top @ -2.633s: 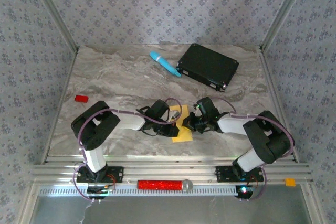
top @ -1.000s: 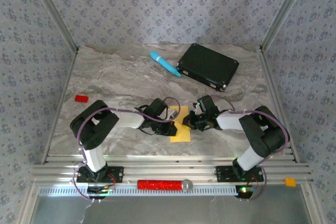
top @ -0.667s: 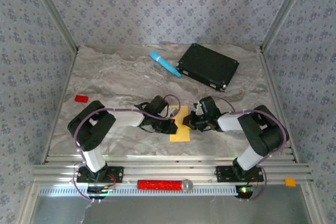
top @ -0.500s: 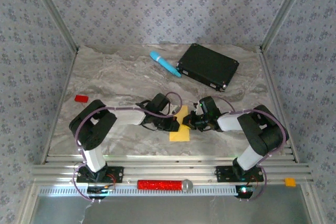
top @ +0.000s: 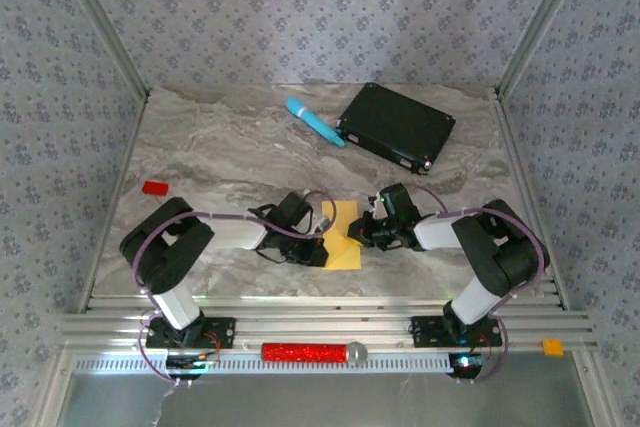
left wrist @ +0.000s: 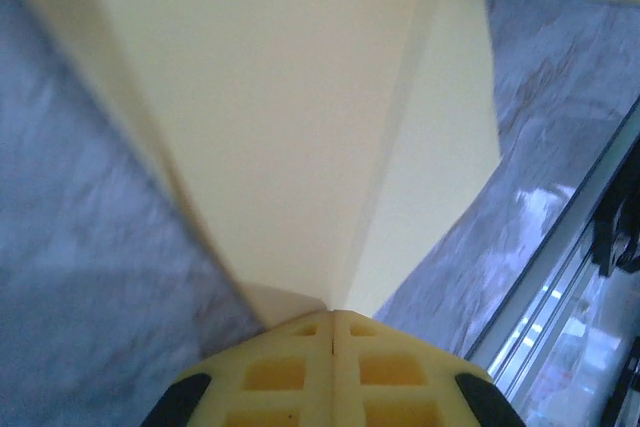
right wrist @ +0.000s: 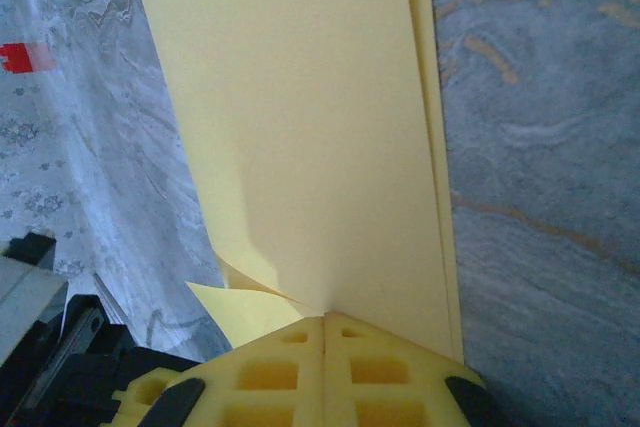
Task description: Fold a paper plane with a square sheet of paper (pick it up from the middle)
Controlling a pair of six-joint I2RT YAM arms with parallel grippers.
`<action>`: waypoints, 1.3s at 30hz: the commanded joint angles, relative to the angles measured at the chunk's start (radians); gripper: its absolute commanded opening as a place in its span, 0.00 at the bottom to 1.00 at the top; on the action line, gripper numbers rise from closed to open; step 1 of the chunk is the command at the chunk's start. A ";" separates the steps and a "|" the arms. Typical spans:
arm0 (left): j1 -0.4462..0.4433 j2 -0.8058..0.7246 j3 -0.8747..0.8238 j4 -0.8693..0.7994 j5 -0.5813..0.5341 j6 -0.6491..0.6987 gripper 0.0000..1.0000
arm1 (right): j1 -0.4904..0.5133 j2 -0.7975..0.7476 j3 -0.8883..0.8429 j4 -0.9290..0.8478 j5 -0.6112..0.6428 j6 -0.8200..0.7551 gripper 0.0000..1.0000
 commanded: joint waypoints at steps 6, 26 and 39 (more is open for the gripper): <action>-0.011 -0.102 0.019 -0.131 -0.033 0.025 0.04 | -0.008 0.043 -0.029 -0.118 0.081 0.001 0.00; 0.001 -0.140 0.047 0.022 -0.128 -0.178 0.04 | 0.015 0.025 -0.050 -0.141 0.096 -0.010 0.00; -0.003 -0.189 0.005 0.080 -0.146 -0.252 0.04 | 0.057 0.004 -0.072 -0.160 0.103 -0.030 0.00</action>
